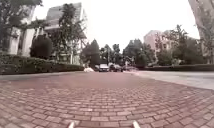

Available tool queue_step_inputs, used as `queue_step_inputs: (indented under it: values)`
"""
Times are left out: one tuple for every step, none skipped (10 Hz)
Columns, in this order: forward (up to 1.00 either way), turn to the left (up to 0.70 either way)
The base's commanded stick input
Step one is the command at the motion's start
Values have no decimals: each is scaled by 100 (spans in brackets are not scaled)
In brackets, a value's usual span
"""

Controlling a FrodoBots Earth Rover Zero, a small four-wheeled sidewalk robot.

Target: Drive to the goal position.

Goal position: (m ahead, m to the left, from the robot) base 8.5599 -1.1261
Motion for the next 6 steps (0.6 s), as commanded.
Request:
queue_step_inputs:
  values:
    - [70, 0]
    - [70, -3]
    - [70, -9]
    - [70, -14]
    - [70, -14]
    - [70, -14]
